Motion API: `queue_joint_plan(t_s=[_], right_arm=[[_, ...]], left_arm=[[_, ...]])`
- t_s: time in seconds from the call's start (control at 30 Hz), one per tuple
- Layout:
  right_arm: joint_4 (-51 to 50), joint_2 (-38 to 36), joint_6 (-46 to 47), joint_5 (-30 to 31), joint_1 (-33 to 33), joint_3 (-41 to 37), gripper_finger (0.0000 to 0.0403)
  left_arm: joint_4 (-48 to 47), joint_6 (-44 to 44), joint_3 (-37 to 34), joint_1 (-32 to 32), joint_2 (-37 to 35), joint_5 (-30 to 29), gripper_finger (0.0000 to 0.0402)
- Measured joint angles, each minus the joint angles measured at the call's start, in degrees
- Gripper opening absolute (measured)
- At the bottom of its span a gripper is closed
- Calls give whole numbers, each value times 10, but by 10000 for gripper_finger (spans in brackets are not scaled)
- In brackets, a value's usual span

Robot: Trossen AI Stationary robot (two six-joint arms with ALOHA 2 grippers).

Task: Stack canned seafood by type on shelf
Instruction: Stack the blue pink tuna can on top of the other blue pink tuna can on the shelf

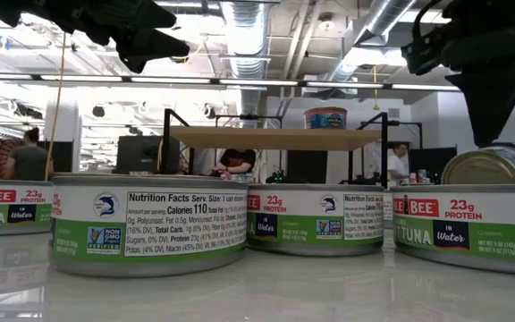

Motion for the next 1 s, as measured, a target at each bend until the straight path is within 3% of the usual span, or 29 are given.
queue_joint_plan(t_s=[0.27, 0.5, 0.8, 1.0], right_arm=[[-3, -2, 35, -1, 6, -29, 361], [75, -1, 36, -6, 6, -78, 325], [72, -1, 27, 6, 7, -84, 218], [72, -1, 16, 40, 22, -84, 219]], left_arm=[[-5, 0, 0, 0, 0, 0, 233], [-5, -1, 0, 0, 0, 1, 233], [-4, 0, 0, 0, 0, 3, 233], [49, 32, -2, -4, 0, 10, 233]])
